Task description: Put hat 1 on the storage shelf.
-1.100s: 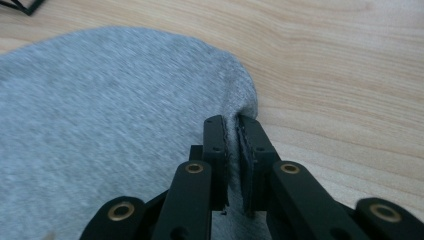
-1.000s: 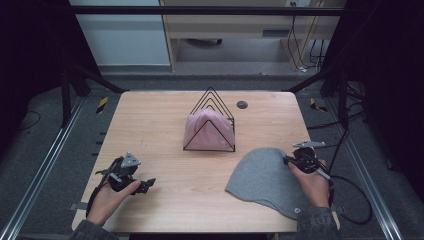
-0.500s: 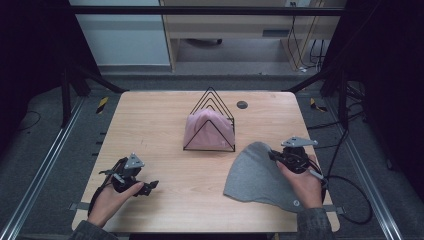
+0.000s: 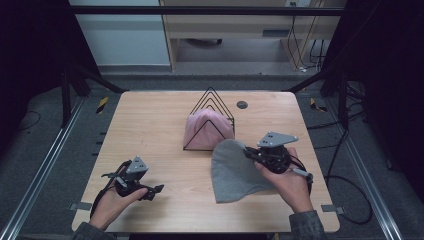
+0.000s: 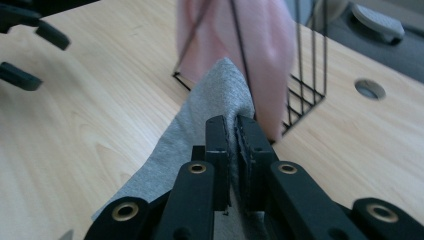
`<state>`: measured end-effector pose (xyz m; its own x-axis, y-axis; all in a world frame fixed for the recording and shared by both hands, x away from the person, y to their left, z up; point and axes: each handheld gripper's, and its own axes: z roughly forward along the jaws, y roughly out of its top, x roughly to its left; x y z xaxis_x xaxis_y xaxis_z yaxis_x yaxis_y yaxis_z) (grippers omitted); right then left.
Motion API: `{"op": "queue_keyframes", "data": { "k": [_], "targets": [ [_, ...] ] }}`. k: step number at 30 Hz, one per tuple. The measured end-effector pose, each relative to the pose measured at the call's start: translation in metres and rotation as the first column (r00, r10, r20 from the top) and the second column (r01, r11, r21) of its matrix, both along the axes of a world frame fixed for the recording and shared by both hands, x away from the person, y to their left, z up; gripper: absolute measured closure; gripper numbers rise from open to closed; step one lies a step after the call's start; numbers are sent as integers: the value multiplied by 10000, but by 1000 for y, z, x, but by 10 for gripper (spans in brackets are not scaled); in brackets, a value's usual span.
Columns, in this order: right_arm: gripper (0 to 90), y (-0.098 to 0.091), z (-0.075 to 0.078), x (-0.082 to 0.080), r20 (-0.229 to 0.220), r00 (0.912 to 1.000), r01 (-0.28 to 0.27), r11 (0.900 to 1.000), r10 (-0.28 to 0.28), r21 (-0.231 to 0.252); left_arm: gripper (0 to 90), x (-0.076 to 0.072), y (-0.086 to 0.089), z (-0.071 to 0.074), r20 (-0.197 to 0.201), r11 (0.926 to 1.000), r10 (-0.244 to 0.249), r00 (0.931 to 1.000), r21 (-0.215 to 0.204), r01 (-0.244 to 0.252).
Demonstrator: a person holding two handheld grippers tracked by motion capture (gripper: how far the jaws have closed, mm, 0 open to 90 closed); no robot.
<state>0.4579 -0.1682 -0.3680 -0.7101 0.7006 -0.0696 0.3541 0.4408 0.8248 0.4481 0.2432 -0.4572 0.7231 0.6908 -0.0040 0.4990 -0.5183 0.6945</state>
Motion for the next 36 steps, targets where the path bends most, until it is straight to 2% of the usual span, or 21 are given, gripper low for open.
{"op": "queue_keyframes", "data": {
  "k": [3,6,7,8,12,17,20,22,25,27,33,36],
  "targets": [
    [851,14,14,-5,216,9989,-405,9990,409,-169,98,-4,-10,7,149,9990,-257,9996,-359,263],
    [851,26,27,-8,428,9959,-782,9966,792,-266,101,-6,-21,18,268,9962,-776,9966,-372,785],
    [851,31,33,-9,519,9941,-936,9951,952,-333,101,-6,-21,18,268,9962,-776,9966,-372,785],
    [851,35,38,-10,613,9922,-1065,9938,1083,-330,101,-6,-26,28,448,9940,-982,9942,-434,1002],
    [851,49,55,-11,885,9833,-1555,9868,1590,-459,102,-1,-35,46,598,9862,-1350,9890,-888,1400],
    [851,63,73,-9,1136,9720,-2009,9782,2057,-517,105,9,-45,66,666,9770,-1701,9832,-1185,1771],
    [851,69,78,-7,1179,9673,-2200,9742,2244,-492,109,15,-50,74,747,9742,-1788,9811,-1258,1871],
    [851,72,82,-6,1205,9652,-2260,9721,2323,-635,115,19,-54,78,722,9704,-1796,9811,-1506,1887],
    [852,75,86,-4,1251,9628,-2318,9700,2396,-737,125,24,-60,81,798,9707,-1801,9804,-1467,1903],
    [852,76,90,-2,1330,9614,-2311,9692,2408,-846,128,27,-64,82,862,9727,-1845,9790,-1268,1945],
    [852,74,108,-2,1620,9587,-2280,9722,2336,-524,139,29,-71,83,1016,9734,-1680,9805,-1401,1813],
    [852,72,113,-3,1683,9601,-2219,9747,2233,-271,157,30,-71,84,1116,9714,-1667,9797,-1515,1826]
  ]
}}
